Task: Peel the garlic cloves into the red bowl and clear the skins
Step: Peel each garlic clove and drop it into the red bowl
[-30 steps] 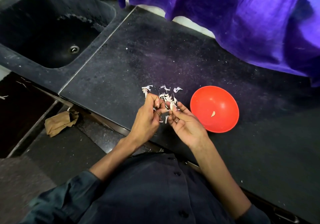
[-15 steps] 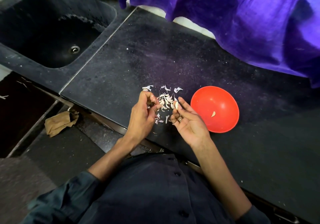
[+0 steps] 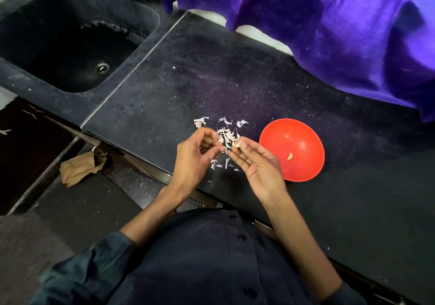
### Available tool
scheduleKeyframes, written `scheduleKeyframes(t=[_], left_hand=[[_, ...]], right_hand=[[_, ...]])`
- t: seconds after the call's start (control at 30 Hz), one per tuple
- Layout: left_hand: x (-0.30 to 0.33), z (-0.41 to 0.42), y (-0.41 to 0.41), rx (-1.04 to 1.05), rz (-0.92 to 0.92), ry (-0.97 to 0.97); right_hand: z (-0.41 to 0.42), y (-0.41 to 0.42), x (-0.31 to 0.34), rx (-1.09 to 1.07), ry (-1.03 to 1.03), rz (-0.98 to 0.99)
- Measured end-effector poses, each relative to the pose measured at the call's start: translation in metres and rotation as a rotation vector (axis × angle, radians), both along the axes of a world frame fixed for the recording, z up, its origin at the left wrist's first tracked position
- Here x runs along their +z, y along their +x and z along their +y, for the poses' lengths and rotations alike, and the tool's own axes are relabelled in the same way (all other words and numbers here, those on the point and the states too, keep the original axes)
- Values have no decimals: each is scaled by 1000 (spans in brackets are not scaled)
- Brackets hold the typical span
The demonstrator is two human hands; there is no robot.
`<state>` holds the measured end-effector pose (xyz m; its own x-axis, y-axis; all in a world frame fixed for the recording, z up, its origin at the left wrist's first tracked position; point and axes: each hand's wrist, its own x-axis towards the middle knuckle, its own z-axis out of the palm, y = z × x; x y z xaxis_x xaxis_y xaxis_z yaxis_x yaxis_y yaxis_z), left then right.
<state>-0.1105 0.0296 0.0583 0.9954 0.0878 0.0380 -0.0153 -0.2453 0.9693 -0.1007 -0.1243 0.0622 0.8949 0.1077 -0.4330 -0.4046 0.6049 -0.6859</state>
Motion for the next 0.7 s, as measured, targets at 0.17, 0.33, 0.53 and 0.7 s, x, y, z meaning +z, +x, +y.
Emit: scheduleKeyframes(t=[0.17,0.33,0.53,0.7], left_hand=[[4,-2,1,0,6,-46],[11,-6,-1,-47,1,-41],[13,-6,-2,-43,-19,33],[14,-8,-2,-41,-2,82]], right_hand=[[0,0,-4,-7,-126,-61],[0,-2,-4,16,-229,-107],[0,-2,-4,29,-316,-135],[-1,-2,-4,13,-423,-188]])
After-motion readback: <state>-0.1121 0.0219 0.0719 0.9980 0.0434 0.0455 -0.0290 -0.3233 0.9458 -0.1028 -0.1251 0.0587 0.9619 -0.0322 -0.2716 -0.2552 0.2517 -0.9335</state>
